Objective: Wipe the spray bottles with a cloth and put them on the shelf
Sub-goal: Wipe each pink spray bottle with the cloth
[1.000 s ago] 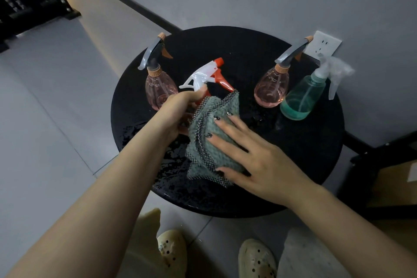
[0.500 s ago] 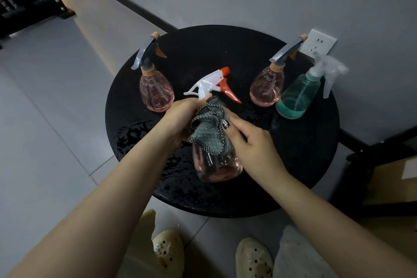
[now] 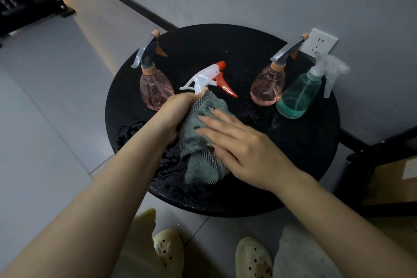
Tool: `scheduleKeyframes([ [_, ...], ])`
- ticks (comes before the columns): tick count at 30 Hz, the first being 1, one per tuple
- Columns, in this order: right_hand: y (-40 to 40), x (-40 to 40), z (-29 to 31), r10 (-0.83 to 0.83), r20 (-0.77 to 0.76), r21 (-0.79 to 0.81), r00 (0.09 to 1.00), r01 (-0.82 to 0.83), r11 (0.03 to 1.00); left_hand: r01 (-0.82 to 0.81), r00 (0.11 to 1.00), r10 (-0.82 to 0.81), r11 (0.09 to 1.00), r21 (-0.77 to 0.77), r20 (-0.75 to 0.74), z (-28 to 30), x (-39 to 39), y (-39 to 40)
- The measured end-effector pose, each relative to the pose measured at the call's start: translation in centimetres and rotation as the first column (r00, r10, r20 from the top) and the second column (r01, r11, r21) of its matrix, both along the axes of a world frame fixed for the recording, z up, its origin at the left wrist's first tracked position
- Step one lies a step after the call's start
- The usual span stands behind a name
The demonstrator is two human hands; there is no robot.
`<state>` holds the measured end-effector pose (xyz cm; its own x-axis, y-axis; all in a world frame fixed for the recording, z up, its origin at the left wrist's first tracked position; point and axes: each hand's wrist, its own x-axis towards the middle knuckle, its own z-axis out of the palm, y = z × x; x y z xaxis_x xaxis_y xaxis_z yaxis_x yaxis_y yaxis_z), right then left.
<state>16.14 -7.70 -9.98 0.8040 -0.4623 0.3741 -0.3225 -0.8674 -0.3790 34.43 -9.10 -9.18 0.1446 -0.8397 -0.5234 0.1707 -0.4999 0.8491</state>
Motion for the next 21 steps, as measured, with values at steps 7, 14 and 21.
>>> scheduleKeyframes([
  [7,0.4,0.0,0.0,0.033,-0.042,-0.123,0.999,-0.038,0.992,0.025,1.0,-0.025,1.0,-0.008,0.001,0.3,0.0,0.2],
  [14,0.4,-1.7,-0.4,0.278,-0.067,-0.267,0.958,-0.286,0.92,0.016,0.995,-0.015,1.0,-0.009,0.099,0.7,0.1,0.3],
  [21,-1.0,0.5,0.3,-0.14,0.272,0.406,0.952,0.018,0.914,0.064,0.998,-0.063,0.996,-0.066,0.019,0.5,-0.4,0.4],
])
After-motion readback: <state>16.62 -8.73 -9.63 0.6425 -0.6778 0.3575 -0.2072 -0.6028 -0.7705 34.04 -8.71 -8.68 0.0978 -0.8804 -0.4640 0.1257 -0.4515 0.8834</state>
